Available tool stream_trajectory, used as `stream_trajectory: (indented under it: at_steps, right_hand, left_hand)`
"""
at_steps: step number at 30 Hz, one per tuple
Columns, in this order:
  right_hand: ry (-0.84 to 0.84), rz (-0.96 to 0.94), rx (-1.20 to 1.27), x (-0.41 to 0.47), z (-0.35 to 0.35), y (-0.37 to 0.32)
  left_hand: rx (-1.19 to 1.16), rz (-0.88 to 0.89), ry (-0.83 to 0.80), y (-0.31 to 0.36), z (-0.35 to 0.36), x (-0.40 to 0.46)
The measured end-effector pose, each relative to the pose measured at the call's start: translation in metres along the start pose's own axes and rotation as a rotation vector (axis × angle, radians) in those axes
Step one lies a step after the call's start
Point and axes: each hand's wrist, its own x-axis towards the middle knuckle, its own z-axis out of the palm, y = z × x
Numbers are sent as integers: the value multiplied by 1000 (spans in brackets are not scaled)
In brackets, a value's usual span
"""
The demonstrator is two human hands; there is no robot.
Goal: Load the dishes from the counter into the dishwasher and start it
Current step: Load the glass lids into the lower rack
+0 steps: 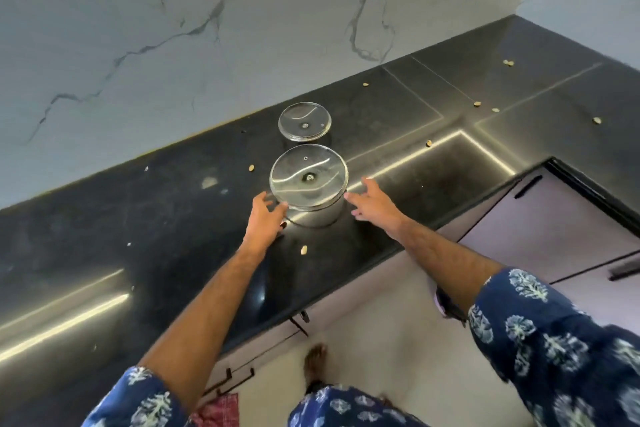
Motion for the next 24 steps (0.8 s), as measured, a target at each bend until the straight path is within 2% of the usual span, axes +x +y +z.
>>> stream_trajectory:
  at_steps: [2, 5, 8, 14, 18, 21, 24]
  right_hand:
    - [-20, 107, 242, 17, 5, -7]
    - [-61, 143, 331, 31, 14, -10]
    - [-74, 154, 377, 38, 21, -9]
    - [-1, 169, 580, 3, 20, -5]
    - [-18, 144, 658, -56, -9, 18]
    - [-112, 112, 760, -119, -37, 47]
    - [-88, 118, 806, -195, -59, 91]
  left_hand:
    - [-90, -105, -69, 2, -2, 30]
    - [-151, -167, -172, 4, -5, 63]
    - [-141, -137, -274, 7, -4, 79]
    - [-92, -47, -356, 13, -3, 70]
    - [-50, 91, -634, 27, 15, 42]
    - [110, 188, -882, 41, 54, 15]
    - [247, 282, -1146, 53, 109, -39]
